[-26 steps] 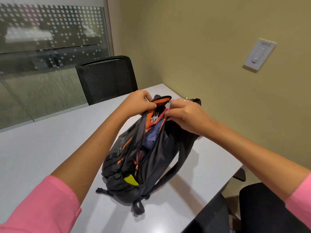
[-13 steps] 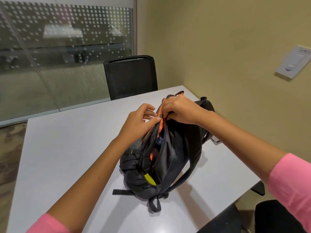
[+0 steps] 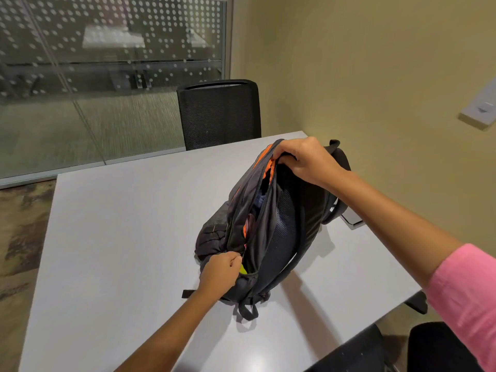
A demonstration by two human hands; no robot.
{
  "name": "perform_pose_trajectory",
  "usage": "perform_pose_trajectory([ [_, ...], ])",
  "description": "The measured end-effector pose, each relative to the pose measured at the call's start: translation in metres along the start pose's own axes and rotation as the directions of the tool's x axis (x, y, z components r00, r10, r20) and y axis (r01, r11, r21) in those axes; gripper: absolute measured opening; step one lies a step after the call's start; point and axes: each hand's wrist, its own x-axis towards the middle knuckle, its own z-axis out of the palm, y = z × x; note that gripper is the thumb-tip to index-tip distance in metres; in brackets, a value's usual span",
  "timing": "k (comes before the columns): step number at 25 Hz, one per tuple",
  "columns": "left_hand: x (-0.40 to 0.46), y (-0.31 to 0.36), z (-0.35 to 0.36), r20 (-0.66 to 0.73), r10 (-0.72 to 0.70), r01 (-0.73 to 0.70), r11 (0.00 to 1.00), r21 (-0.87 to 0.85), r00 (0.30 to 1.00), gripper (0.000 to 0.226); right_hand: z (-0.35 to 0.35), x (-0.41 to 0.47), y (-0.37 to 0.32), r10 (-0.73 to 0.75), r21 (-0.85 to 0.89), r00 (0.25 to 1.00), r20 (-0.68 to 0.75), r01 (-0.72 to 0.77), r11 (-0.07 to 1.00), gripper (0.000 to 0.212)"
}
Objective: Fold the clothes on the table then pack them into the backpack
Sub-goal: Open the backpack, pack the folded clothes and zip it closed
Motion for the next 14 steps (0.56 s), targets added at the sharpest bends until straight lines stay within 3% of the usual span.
perform_pose_trajectory([
  [3,0.009,0.015,0.016,-0.094,-0.181,0.177,0.983,-0.05,0.979,0.029,-0.001,-0.001,-0.001,0.018,0.018,1.0,0.0,-0.018,1.0,0.017],
  [5,0.015,0.022,0.018,-0.163,-0.218,0.211,0.976,-0.062,0.962,0.026,-0.002,-0.004,-0.001,0.035,0.026,0.999,-0.004,-0.035,0.999,0.017],
  [9,0.021,0.021,0.018,-0.234,-0.184,0.17,0.982,-0.079,0.955,0.015,0.0,-0.008,-0.003,0.061,0.066,0.997,-0.037,-0.058,0.996,0.017],
  [14,0.016,0.016,0.023,-0.189,-0.145,0.115,0.98,-0.162,0.971,0.003,0.003,-0.01,-0.003,0.072,0.061,0.997,-0.036,-0.07,0.996,0.017],
])
